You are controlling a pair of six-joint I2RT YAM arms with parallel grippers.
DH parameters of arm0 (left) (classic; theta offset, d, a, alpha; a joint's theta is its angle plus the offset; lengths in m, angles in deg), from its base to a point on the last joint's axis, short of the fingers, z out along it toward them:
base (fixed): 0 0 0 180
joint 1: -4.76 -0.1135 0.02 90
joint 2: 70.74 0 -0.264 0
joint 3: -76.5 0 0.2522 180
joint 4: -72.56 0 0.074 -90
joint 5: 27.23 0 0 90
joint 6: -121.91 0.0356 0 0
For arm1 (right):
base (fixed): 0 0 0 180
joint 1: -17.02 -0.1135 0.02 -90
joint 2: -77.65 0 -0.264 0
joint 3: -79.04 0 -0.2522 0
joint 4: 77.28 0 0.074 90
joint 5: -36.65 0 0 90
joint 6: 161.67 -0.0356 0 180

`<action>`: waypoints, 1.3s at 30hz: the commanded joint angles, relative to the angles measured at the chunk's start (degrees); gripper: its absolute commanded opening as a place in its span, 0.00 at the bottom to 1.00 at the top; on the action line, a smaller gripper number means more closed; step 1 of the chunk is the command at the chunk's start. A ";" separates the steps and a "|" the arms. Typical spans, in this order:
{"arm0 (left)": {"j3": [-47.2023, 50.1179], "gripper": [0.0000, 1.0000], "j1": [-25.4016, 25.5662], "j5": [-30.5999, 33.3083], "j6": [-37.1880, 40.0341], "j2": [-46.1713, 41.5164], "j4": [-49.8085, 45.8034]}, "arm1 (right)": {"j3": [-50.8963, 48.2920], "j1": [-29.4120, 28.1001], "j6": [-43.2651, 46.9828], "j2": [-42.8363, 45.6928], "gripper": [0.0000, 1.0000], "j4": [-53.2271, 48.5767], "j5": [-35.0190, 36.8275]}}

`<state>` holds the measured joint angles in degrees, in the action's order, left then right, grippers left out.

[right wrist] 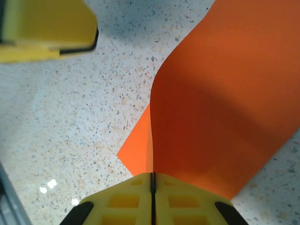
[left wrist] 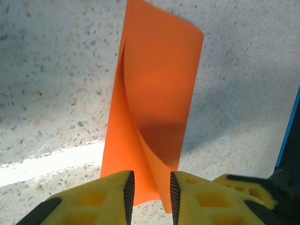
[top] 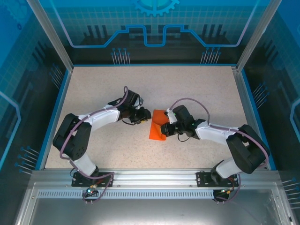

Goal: Fold a paper plane with a square sheet of paper (pick it up from the middle)
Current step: Fold the triangle a second time at the center of the table.

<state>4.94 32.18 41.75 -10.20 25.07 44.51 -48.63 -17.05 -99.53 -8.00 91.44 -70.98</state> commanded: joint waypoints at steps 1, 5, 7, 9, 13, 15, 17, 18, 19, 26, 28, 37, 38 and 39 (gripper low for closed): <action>1.52 0.25 1.61 -1.30 -0.17 -1.37 1.88 | -0.41 3.36 0.16 -2.72 0.08 3.03 -10.02; 3.07 0.22 2.87 -1.91 -0.71 -0.88 3.40 | 0.06 6.34 1.16 -5.20 0.07 2.54 -12.69; 3.22 0.22 3.40 -2.18 -0.87 -0.30 3.78 | 0.30 7.23 2.02 -6.24 0.07 1.91 -13.89; 3.22 0.22 3.84 -2.26 -1.04 0.30 4.06 | 1.06 8.00 2.85 -7.39 0.07 0.53 -14.91; 2.72 0.21 4.68 -2.63 -0.96 1.70 4.18 | 1.60 9.46 3.90 -8.55 0.07 -1.10 -14.76; 2.78 0.20 5.14 -2.46 -1.12 2.15 4.26 | 2.06 10.30 4.57 -9.13 0.07 -2.02 -15.21; 2.81 0.19 5.58 -2.19 -1.26 2.59 4.55 | 2.63 11.08 5.29 -9.58 0.07 -3.06 -14.96; 2.78 0.19 5.82 -2.25 -1.31 2.89 4.67 | 2.78 11.41 5.62 -9.79 0.07 -3.23 -15.60; 2.78 0.18 5.97 -2.35 -1.38 3.21 4.73 | 3.06 11.72 5.91 -10.04 0.07 -3.63 -16.08; 2.69 0.14 7.44 -1.49 -1.48 4.90 4.62 | 5.49 12.77 8.07 -11.59 0.08 -6.48 -16.92; 3.02 0.13 7.58 -1.15 -1.70 5.20 4.66 | 6.13 12.98 8.62 -12.19 0.08 -7.08 -17.23; 3.47 0.12 8.51 0.61 -1.57 6.47 4.00 | 8.08 13.41 9.67 -14.62 0.08 -8.47 -17.18; 3.48 0.12 8.44 0.62 -1.57 6.60 3.85 | 8.24 13.41 9.66 -14.82 0.08 -8.54 -17.29; 3.48 0.11 8.53 0.63 -1.58 6.80 3.85 | 8.28 13.42 9.69 -14.98 0.08 -8.55 -17.32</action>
<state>7.75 40.12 41.34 -11.69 30.82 48.80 -41.68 -4.67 -90.89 -21.86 84.84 -86.87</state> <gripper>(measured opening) 0.115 0.079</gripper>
